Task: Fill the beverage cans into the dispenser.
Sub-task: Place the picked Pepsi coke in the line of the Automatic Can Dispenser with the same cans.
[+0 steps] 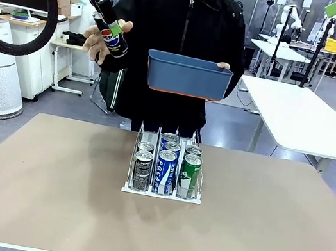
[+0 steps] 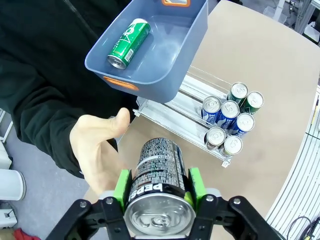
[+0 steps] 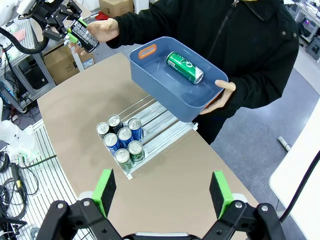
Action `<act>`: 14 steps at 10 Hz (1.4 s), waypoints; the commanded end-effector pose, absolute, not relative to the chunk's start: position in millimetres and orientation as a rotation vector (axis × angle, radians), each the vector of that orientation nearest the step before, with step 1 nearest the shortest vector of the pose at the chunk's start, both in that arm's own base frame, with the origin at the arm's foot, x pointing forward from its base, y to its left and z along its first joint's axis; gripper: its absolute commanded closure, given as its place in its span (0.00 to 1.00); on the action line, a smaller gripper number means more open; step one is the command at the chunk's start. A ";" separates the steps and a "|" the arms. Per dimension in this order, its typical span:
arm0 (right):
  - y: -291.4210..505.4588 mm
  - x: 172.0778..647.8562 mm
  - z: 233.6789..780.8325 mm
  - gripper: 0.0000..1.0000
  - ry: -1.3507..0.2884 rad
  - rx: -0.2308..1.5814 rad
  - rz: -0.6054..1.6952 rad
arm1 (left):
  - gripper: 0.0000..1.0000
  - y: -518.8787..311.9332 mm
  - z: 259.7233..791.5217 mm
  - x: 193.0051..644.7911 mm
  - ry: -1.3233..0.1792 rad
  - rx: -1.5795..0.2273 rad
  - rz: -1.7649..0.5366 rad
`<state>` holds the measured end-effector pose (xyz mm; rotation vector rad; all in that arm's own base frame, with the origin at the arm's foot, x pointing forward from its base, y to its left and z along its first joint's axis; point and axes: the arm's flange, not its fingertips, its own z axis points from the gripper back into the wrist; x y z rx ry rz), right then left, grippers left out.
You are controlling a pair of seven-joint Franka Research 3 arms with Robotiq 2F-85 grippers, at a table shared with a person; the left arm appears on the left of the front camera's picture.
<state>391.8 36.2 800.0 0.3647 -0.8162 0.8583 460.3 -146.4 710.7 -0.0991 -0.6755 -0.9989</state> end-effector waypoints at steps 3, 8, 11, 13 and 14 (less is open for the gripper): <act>36.6 391.7 799.6 0.00 -0.815 0.366 0.857 | 1.00 -144.0 711.8 460.6 -0.685 -0.103 -1.000; 36.6 391.7 799.6 0.00 -0.815 0.366 0.857 | 1.00 -145.2 711.7 458.4 -0.673 -0.082 -0.994; 36.6 391.7 799.6 0.00 -0.815 0.366 0.857 | 1.00 -146.7 710.3 460.4 -0.674 -0.099 -1.000; 36.6 391.7 799.6 0.00 -0.815 0.366 0.857 | 0.42 -146.3 709.9 460.9 -0.672 -0.095 -0.991; 36.6 391.7 799.6 0.00 -0.815 0.366 0.857 | 0.42 -152.5 707.6 460.9 -0.626 -0.104 -0.967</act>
